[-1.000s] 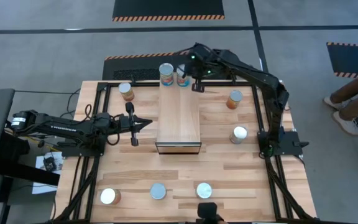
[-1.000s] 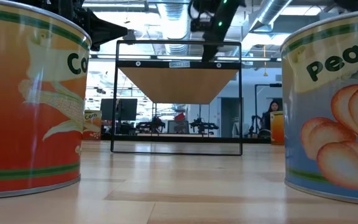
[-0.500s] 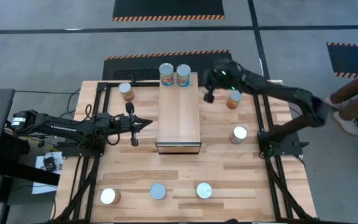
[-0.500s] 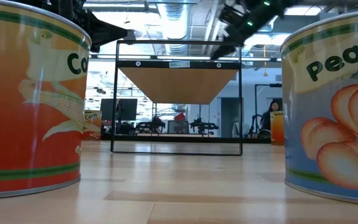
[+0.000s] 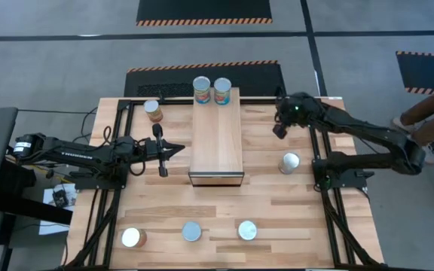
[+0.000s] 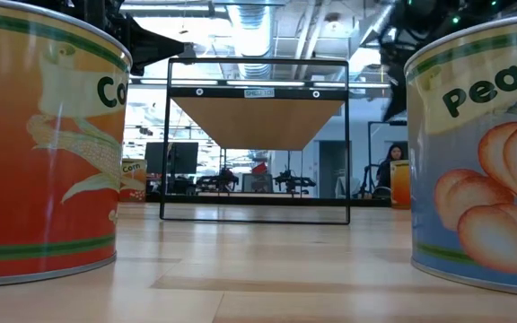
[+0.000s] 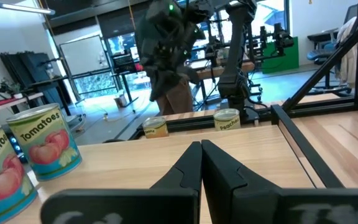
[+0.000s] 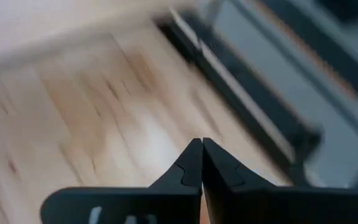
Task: Pick and place cans onto a shelf
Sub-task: Put the top canned green beans on the shelf
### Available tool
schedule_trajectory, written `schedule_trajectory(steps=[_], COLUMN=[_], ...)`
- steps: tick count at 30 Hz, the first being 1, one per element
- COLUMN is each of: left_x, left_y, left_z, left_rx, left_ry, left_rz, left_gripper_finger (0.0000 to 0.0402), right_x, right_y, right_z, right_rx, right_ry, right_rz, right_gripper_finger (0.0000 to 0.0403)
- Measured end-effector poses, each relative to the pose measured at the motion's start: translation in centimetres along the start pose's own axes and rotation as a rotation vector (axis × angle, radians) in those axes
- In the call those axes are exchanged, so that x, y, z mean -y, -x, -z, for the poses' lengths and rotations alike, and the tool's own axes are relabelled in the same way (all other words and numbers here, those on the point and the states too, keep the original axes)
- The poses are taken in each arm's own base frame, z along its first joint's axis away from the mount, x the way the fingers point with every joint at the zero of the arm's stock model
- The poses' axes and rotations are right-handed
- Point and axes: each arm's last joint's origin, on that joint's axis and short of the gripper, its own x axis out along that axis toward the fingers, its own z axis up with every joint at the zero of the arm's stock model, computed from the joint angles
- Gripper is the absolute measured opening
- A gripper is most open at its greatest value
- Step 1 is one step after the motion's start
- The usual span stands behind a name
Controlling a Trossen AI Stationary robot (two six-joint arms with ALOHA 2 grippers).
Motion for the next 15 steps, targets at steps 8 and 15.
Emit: schedule_trajectory(steps=[8,15], left_x=[0.0,0.0], left_y=[0.0,0.0], left_z=[0.0,0.0], left_rx=[0.000,-0.005], left_ry=[0.004,0.003], left_rz=[0.000,0.001], left_gripper_finger=[0.0000,0.0000], right_x=[0.8,0.4], right_y=[-2.1,-5.0], right_z=[1.7,1.7], right_rx=[-0.252,-0.315], right_ry=[-0.018,0.023], right_rz=[0.159,0.158], right_gripper_finger=[0.0079,0.0136])
